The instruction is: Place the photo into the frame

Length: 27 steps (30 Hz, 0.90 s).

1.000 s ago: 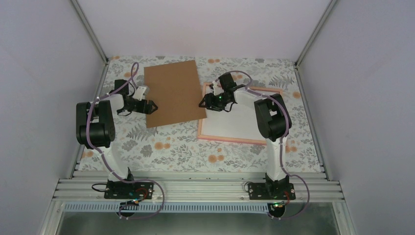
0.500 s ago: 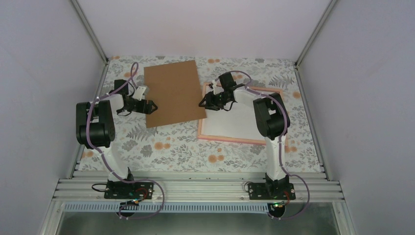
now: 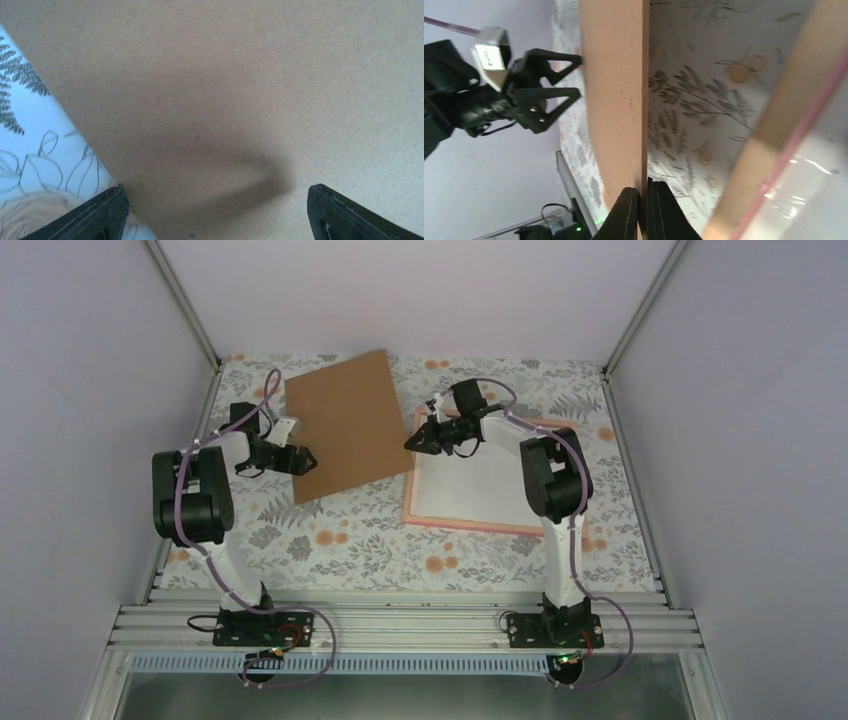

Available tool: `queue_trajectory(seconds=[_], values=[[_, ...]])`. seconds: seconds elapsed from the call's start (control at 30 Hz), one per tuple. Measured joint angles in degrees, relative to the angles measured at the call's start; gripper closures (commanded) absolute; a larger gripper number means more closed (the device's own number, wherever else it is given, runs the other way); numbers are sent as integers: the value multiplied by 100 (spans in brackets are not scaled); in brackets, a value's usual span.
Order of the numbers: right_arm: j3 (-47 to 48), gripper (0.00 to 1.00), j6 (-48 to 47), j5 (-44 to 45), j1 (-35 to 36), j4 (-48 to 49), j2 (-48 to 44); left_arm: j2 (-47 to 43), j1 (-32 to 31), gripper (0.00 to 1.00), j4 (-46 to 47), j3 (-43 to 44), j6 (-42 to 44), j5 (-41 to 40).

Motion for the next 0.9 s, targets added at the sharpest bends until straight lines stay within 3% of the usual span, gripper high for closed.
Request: queue_trajectory(seconds=[0.13,0.3,0.37,0.5,0.67,0.8,0.9], values=[[55,96,275,-358,7,297,-28,-439,-52,1,-400,-9,223,-138],[55,96,968,-667,-4,765,-114,-2144,-444,0,-435,-44,970,-713],[55,96,1250,-758,-24,979,-149,-2870,-811,0,-260,-205,1309,-1097],[55,96,1703,-881,-44,1303,-188,-3991,-2173,0,195,-1078,1869,-2103],[22,96,2065,-973,-68,1462,-229,-3954,-3519,0,516,-1980,2149,-3161],[7,96,2253,-1003,-68,1547,-258,-3748,-4028,1,1217,-2352,2411,-4002],[-90,96,2404,-1034,-68,1650,-299,-3469,-4247,10,1893,-2531,2647,-4583]])
